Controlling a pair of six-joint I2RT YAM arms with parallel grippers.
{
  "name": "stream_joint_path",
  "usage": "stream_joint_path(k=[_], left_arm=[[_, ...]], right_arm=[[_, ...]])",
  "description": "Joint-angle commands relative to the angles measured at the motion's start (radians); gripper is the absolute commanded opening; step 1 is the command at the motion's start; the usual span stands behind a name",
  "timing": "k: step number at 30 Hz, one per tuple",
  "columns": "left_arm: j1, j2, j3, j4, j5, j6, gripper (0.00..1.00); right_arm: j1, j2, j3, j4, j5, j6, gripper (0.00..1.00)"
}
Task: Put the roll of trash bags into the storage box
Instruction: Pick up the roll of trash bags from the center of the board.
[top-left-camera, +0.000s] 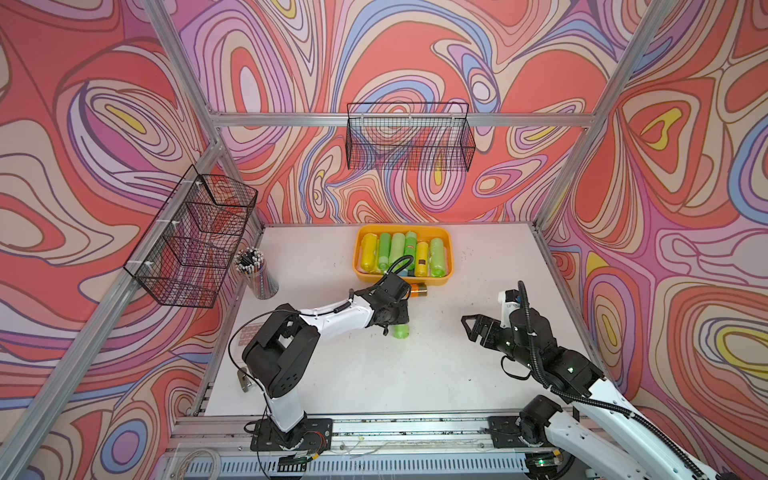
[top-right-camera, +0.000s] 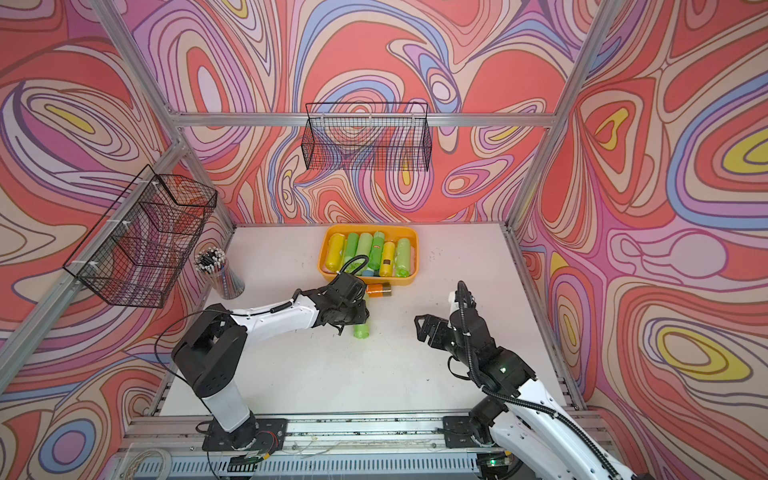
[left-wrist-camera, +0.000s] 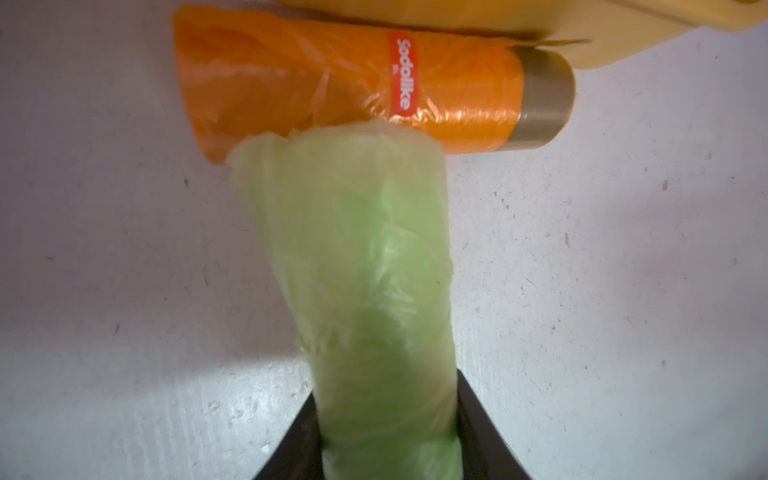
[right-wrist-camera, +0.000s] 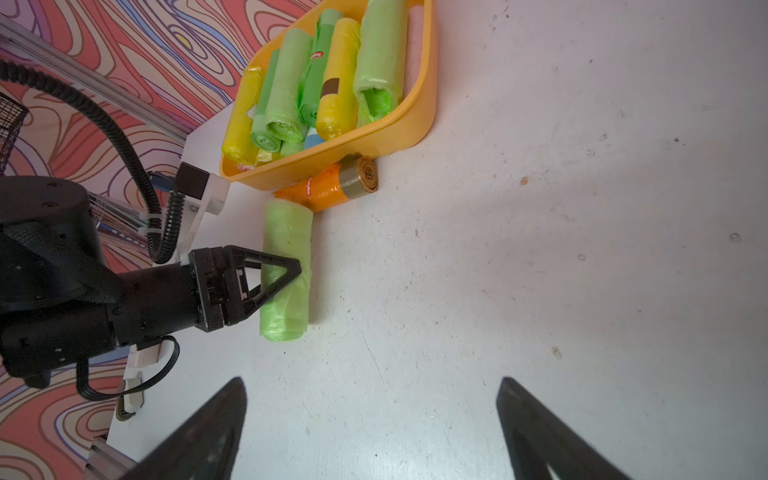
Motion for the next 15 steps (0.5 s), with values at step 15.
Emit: stream_joint_path(k=[15], left_arm=[[0.003, -0.070, 0.072, -0.021, 0.008, 0.031, 0.36]], right_arm=[[-0.001, 0.039, -0.028, 0.100, -0.082, 0.031, 0.96]])
